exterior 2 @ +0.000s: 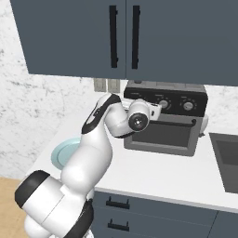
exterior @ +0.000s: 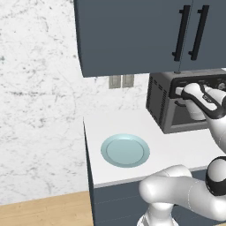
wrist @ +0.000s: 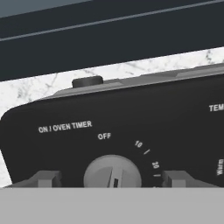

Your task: Pick up the kebab skewer and baguette bread, and place them inside the toaster oven. Close the toaster oven door and start by setting the timer.

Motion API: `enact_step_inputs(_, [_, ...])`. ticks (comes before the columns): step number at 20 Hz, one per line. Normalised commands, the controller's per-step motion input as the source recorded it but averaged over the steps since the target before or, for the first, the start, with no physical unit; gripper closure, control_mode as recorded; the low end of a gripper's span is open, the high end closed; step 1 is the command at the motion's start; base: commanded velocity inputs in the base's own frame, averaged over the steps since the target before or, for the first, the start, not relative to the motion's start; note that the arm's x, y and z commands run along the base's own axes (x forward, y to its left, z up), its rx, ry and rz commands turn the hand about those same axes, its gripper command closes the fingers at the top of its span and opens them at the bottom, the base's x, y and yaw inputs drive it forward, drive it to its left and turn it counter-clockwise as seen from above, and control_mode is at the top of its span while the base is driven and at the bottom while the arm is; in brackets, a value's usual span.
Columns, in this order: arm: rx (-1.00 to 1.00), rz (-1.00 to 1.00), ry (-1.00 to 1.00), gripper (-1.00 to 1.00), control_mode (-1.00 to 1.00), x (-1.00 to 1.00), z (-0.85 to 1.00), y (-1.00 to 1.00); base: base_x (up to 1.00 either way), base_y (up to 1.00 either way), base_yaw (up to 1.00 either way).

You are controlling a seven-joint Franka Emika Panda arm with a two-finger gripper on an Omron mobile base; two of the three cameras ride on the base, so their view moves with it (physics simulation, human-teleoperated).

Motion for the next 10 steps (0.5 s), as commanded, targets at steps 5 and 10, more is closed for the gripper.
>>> enact_step_inputs(5, [0.00, 0.00, 0.00, 1.00, -1.00, 0.00, 0.00, 0.00, 0.00, 0.00, 0.00])
enact_step_inputs(10, [0.00, 0.00, 0.00, 1.00, -1.00, 0.00, 0.00, 0.00, 0.00, 0.00, 0.00])
